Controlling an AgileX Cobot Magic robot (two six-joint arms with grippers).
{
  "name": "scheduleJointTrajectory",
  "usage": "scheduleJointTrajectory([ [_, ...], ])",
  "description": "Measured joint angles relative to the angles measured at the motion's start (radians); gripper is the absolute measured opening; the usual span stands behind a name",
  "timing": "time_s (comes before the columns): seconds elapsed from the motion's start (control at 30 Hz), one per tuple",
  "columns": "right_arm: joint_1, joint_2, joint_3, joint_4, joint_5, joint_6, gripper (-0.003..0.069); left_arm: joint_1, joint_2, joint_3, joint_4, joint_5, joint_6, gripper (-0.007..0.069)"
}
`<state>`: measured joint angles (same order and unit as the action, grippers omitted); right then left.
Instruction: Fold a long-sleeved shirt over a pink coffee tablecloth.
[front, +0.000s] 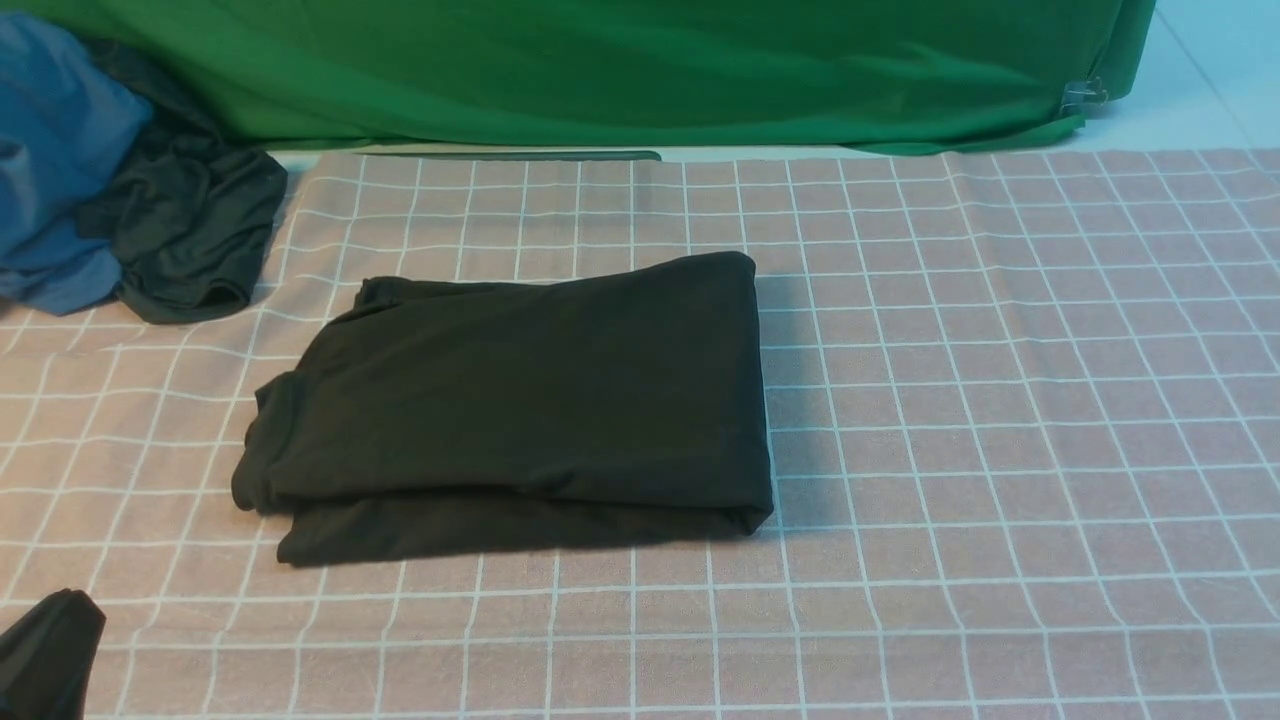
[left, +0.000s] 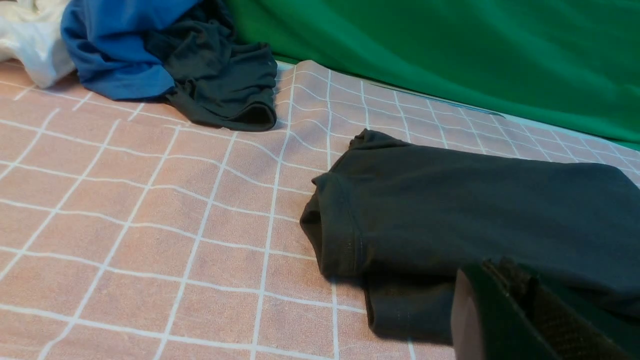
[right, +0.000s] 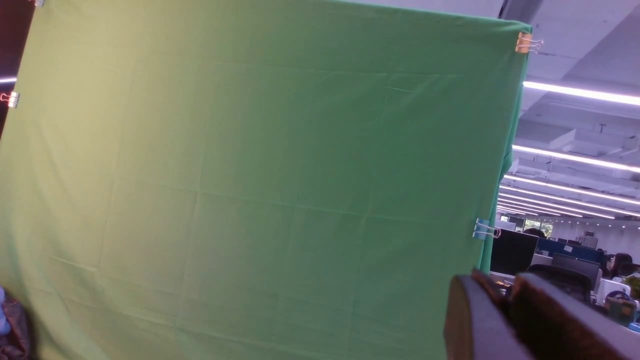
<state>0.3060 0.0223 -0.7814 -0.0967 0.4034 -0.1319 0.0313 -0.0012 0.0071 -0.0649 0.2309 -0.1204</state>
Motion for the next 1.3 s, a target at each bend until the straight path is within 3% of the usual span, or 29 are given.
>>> scheduleJointTrajectory([
  [0.83, -0.007, -0.001, 0.035, 0.000, 0.007, 0.005, 0.0162, 0.000, 0.000, 0.000, 0.002, 0.000, 0.003, 0.0014],
  [1.3, -0.243, -0.017, 0.737, 0.000, -0.211, 0.084, 0.0196, 0.000, 0.000, 0.000, 0.002, 0.000, 0.003, 0.0014],
])
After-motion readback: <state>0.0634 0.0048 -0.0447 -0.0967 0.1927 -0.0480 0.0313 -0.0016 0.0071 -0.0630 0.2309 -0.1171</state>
